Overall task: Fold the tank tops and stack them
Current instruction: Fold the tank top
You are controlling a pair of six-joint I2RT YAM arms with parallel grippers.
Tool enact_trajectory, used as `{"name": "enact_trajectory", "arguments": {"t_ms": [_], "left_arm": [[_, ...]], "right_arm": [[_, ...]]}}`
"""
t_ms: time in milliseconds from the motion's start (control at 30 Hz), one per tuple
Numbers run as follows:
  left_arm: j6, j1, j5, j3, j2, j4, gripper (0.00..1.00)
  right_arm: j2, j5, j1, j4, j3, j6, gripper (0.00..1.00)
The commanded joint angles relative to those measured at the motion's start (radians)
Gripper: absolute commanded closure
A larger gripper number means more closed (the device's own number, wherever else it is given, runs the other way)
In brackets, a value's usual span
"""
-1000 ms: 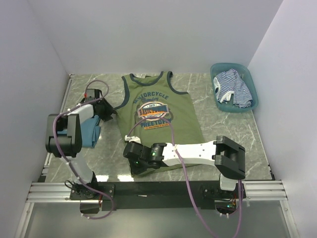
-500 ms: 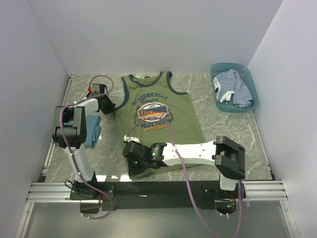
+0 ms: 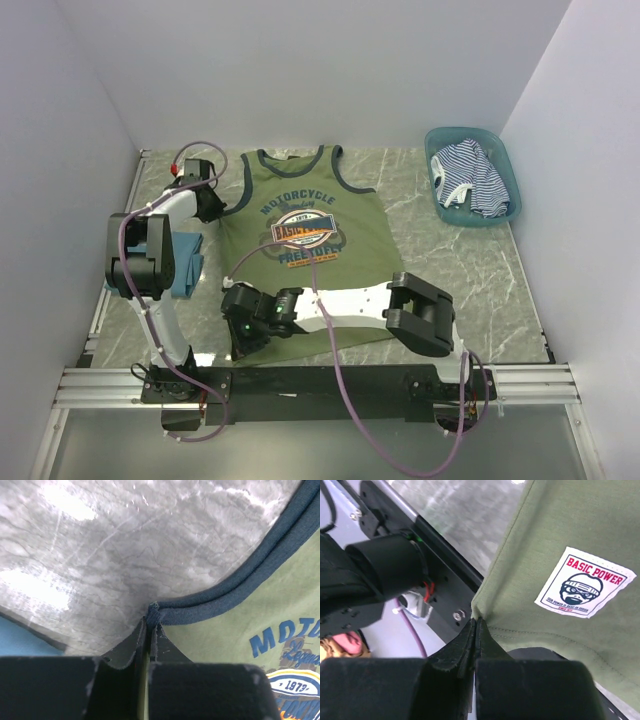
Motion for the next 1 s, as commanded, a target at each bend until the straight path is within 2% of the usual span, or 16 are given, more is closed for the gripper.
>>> {"name": "enact_trajectory", "arguments": {"t_ms": [0,133,333,633,767,967], "left_arm": [[0.036,0.011,-0.037,0.060,-0.057,0.000,0.99],[0.042,0.011,-0.017,0.088,-0.048,-0.017,0.99],[0.008,-0.020,0.002,0.127,-0.031,-0.029,0.99],[-0.032,-0.161,-0.043,0.318,0.099,-0.098,0.99],[-0.049,-0.227,-0.049,0.407,0.165,-0.115,0.99],[-0.069,-0.287,-0.047,0.463,0.228,-0.112,0.99]], "right_arm": [[0.004,-0.055,-0.003,0.034,0.059,0.017,1.00],[-0.042,-0.046,-0.024,0.070,0.012,0.019,1.00],[-0.203,-0.015,-0.067,0.134,-0.181,0.032,1.00],[-0.441,0.023,-0.152,0.232,-0.522,0.089,1.00],[-0.516,0.050,-0.181,0.249,-0.613,0.103,1.00],[-0.588,0.073,-0.205,0.286,-0.734,0.134,1.00]]}}
